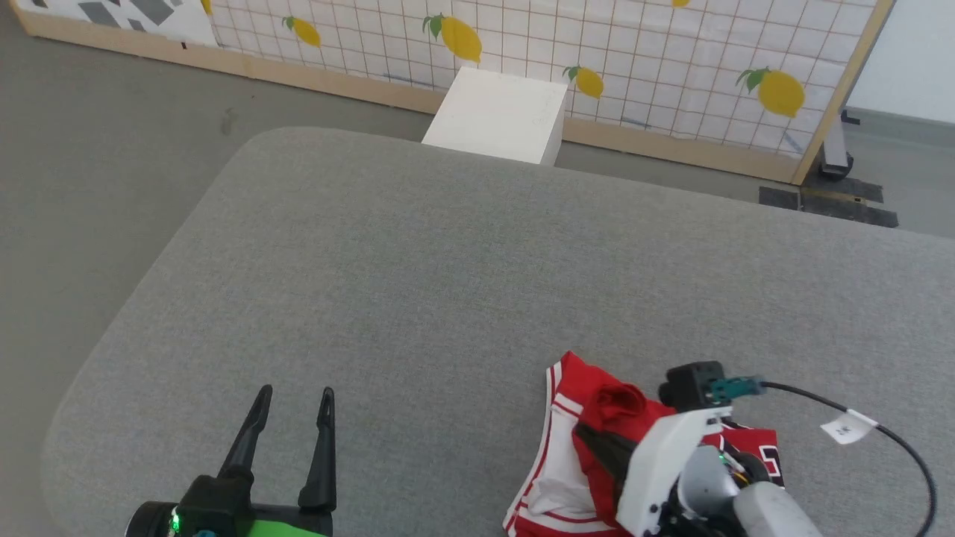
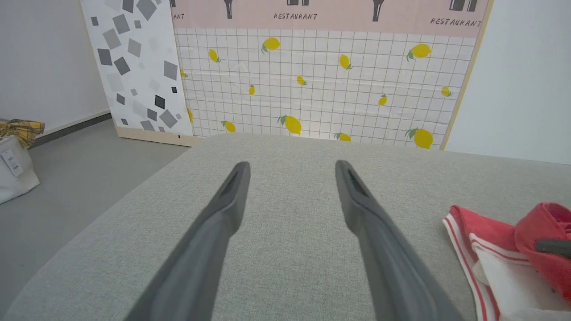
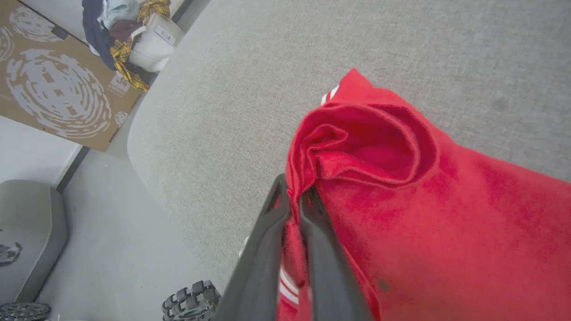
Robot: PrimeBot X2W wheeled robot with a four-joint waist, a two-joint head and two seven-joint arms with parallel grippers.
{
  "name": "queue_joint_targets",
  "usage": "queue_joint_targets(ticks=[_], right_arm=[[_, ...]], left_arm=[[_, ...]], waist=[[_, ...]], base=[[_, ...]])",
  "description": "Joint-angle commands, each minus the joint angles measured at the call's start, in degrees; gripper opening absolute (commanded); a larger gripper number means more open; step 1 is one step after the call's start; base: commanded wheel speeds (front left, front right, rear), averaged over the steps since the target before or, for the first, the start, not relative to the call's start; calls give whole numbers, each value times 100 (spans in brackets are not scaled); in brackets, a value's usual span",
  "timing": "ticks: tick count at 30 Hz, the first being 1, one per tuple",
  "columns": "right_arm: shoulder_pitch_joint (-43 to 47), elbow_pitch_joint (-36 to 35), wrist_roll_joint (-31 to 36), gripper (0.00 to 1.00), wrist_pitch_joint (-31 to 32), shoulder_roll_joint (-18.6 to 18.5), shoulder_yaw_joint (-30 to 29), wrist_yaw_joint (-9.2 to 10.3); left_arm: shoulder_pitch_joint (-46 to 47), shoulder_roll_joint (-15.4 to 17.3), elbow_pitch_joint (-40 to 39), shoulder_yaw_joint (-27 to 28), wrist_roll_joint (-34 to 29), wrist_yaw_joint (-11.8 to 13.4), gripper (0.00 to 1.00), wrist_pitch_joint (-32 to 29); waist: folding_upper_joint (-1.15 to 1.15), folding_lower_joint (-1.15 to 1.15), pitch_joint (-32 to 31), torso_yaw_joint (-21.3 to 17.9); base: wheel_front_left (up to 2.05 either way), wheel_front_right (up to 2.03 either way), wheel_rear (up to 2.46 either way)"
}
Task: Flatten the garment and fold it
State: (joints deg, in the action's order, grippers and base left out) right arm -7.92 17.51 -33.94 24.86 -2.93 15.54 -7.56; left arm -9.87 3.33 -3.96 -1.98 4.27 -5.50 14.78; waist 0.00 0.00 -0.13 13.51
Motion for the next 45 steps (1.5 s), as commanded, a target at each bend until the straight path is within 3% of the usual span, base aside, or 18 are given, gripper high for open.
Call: queue_joint_targets(ticks=[1, 8, 12, 16, 24, 29, 33, 38, 45], right_arm=[[-160, 118, 40, 100, -104, 4, 104, 8], [-514, 257, -372, 100, -395, 5, 856, 8], [-799, 282, -74, 100, -622, 5, 761, 8], [-1121, 182, 659, 100, -1059, -147, 458, 8], [-1344, 67, 2449, 100, -2352, -1216, -425, 8], [-1037, -180, 3331, 100, -2946, -1479, -1177, 8], [-549, -550, 3614, 100, -3251, -1282, -1835, 8], [283, -1194, 3759, 100, -3434, -691, -2680, 8], [1320, -1911, 3940, 100, -3572, -189, -2820, 8]], left_arm=[[122, -37, 25, 12, -24, -28, 100, 22], [149, -40, 77, 27, -22, -38, 100, 22], [142, -41, 69, 50, -37, -37, 100, 22], [118, -42, 38, 94, -32, -39, 100, 22], [138, -43, -2, 108, -5, -63, 100, 22], [140, -44, -50, 94, 61, -55, 100, 22], [133, -45, -86, 67, 89, -47, 100, 22], [120, -45, -129, 4, 74, -64, 100, 22], [54, -45, -132, -115, 53, -112, 100, 22]], waist=[[0, 0, 21, 19], [0, 0, -4, -60], [0, 0, -71, -196], [0, 0, -137, -377], [0, 0, -186, -736], [0, 0, -181, -912], [0, 0, -188, -1016], [0, 0, -208, -1071], [0, 0, -198, -1080]], base=[[0, 0, 0], [0, 0, 0], [0, 0, 0], [0, 0, 0], [0, 0, 0], [0, 0, 0], [0, 0, 0], [0, 0, 0], [0, 0, 0]])
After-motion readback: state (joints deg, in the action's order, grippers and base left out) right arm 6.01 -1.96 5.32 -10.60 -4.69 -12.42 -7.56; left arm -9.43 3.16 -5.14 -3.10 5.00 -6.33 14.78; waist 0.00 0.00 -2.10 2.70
